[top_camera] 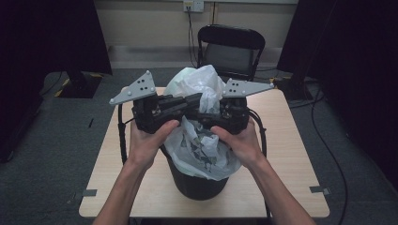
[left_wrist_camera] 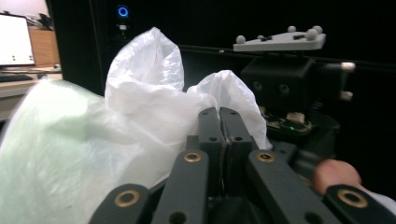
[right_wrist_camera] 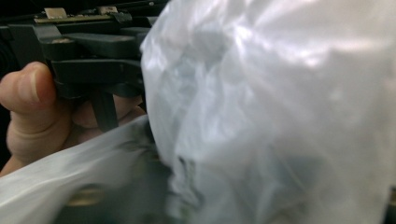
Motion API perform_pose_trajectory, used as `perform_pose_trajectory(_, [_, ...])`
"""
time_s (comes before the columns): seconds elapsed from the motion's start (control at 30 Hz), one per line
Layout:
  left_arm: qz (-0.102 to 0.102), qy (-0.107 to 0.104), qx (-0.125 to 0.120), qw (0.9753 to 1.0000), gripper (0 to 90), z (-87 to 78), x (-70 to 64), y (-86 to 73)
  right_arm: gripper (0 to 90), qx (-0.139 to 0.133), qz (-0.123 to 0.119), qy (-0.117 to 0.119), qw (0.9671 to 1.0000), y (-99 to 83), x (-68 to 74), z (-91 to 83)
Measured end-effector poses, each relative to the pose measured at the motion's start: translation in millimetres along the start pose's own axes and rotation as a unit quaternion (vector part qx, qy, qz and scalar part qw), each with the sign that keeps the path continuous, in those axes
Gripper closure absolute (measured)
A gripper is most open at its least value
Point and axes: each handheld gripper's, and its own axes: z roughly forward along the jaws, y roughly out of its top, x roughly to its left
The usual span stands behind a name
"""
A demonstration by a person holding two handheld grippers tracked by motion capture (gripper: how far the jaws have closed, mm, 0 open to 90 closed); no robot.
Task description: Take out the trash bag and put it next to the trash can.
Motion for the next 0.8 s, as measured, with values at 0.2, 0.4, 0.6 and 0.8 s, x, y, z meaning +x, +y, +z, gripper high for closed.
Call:
perform_pose_trajectory(0.2, [0.01, 0.041, -0.007, 0.9991, 16.9, -20.8, 0.6, -3.0, 89.2, -0.008, 0.003, -0.011, 0.9999, 4.0, -3.8, -10.0])
perform_pose_trajectory(0.4, [0.003, 0.063, 0.014, 0.9979, 4.4, -20.3, 5.7, -12.4, 89.1, -0.048, -0.003, -0.001, 0.9988, 20.3, -0.8, -27.4])
perform_pose_trajectory(0.6, [0.018, 0.048, 0.051, 0.9974, 0.0, 8.9, -2.2, -15.2, 89.1, -0.041, -0.008, 0.007, 0.9991, 27.0, 7.5, -22.4])
perform_pose_trajectory(0.8, [0.017, 0.016, 0.06, 0.9979, 38.8, 20.7, -4.8, -18.5, 89.1, -0.066, -0.003, 0.015, 0.9977, 29.2, 5.1, -25.7])
